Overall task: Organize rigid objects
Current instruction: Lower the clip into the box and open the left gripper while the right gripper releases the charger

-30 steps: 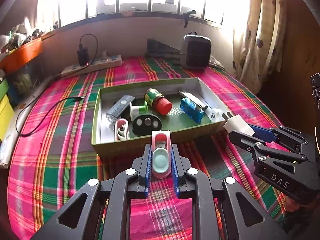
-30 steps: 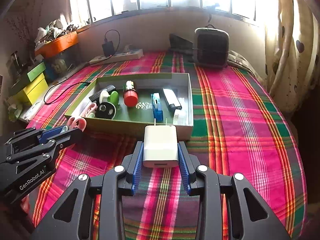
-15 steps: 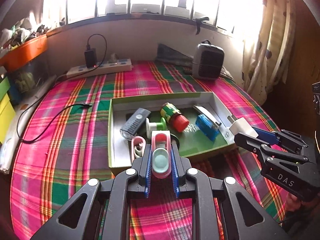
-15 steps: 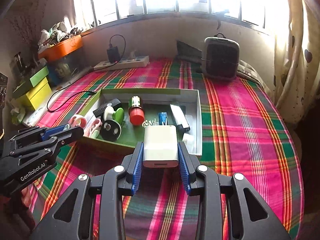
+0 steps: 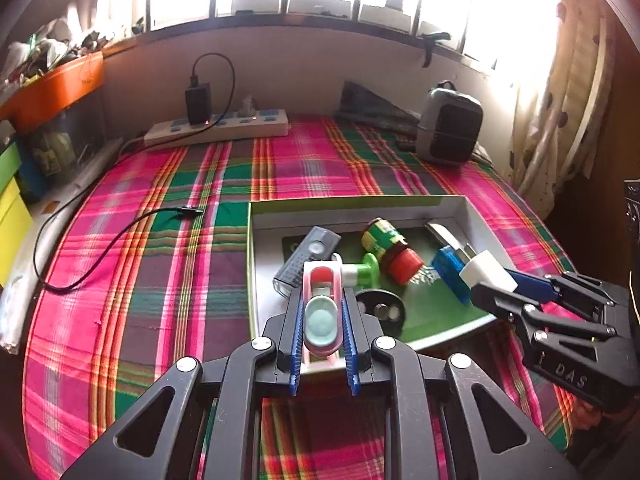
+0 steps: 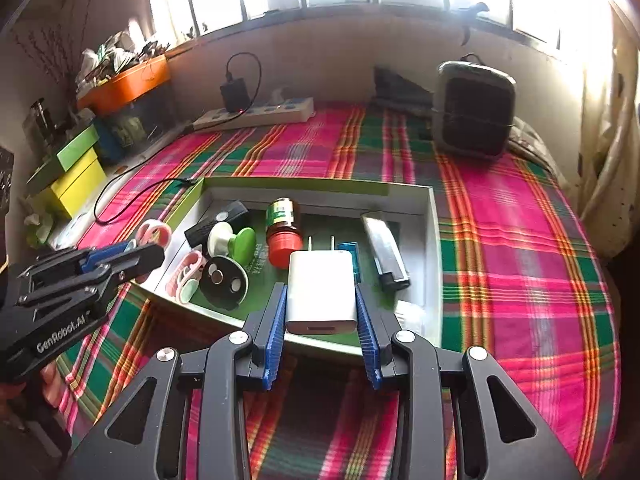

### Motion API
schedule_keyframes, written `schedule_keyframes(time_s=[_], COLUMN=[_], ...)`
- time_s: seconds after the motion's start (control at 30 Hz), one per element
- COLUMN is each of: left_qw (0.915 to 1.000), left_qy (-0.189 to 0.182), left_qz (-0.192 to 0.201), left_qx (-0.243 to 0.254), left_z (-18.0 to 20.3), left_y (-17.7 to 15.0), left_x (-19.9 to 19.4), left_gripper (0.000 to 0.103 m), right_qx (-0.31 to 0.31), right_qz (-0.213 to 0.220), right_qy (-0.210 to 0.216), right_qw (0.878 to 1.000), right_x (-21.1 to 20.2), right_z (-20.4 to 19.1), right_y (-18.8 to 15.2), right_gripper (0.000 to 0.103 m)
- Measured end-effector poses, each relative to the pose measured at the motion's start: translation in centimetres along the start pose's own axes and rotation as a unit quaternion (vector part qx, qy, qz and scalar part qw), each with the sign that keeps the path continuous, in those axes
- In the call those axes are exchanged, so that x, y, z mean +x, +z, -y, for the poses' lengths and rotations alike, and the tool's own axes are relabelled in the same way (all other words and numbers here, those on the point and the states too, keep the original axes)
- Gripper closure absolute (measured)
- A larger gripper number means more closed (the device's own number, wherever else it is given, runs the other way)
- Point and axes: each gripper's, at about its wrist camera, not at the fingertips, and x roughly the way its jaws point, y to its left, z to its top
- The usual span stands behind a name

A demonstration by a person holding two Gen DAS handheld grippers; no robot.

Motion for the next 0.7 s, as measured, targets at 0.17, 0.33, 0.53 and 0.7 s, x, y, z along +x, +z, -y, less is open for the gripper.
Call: schedule_keyframes(time_s=[0.17,0.33,0.53,0.7], left_qw=[1.0000,0.9999,0.9998,0.9997], left_qy=[0.001,-0.005,-0.008,-0.006], left_qz=[-0.002,-0.009,-0.020,-0.025], left_qx=[0.000,0.000,0.004,0.003], left_z=[-0.3,-0.3,-0.1,-0.2], left_y=[0.5,0.6,0.4,0.2], left_x=[0.8,1.4,2.4,2.9], left_gripper=[0.086,0.086,0.086,0.086], right_qx=[-0.009,-0.016,-0.021,-0.026], right_qz=[-0.014,-0.028,-0.045,-0.050], right_qy=[0.009,0.013,0.014,0.014], right_qw=[1.000,0.999,0.999,0.998], right_x=[1.1,2.2,3.5,4.1], right_z=[-0.3,-0.5,-0.4,-0.4], right_y=[0.3,0.4,0.6,0.7], right_gripper=[0.068,0.068,0.068,0.068])
